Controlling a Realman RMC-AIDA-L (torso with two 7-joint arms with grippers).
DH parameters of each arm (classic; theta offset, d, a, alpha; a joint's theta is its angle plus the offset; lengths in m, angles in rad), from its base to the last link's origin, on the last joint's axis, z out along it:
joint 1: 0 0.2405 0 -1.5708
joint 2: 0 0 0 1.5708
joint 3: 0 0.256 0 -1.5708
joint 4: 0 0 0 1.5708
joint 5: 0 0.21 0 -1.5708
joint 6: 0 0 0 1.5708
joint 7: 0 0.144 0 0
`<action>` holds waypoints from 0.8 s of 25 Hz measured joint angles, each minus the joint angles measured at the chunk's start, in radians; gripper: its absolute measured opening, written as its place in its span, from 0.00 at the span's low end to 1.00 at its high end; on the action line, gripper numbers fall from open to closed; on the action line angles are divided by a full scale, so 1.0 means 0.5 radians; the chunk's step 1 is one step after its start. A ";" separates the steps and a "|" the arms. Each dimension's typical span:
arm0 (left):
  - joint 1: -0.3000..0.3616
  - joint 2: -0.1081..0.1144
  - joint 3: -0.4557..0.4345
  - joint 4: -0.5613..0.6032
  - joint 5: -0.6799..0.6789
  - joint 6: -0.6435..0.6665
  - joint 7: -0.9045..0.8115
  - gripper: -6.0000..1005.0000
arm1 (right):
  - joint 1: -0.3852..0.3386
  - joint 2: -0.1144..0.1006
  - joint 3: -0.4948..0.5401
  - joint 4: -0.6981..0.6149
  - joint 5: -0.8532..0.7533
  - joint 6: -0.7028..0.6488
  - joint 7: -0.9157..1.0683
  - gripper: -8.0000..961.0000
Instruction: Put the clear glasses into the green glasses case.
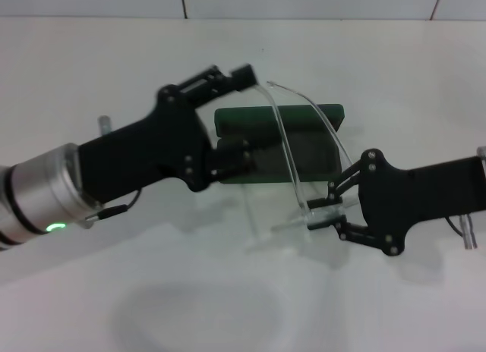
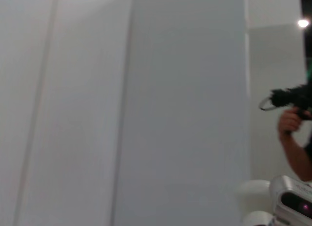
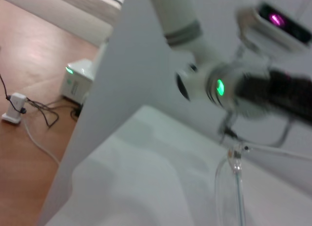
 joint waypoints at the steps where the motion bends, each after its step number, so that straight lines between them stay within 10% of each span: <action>1: -0.019 0.000 0.000 0.000 0.037 0.000 -0.013 0.74 | -0.002 0.000 0.000 0.042 0.031 -0.021 -0.102 0.14; 20: -0.234 -0.024 0.000 -0.021 0.362 -0.026 -0.194 0.74 | -0.013 0.005 -0.016 0.145 0.155 -0.069 -0.559 0.14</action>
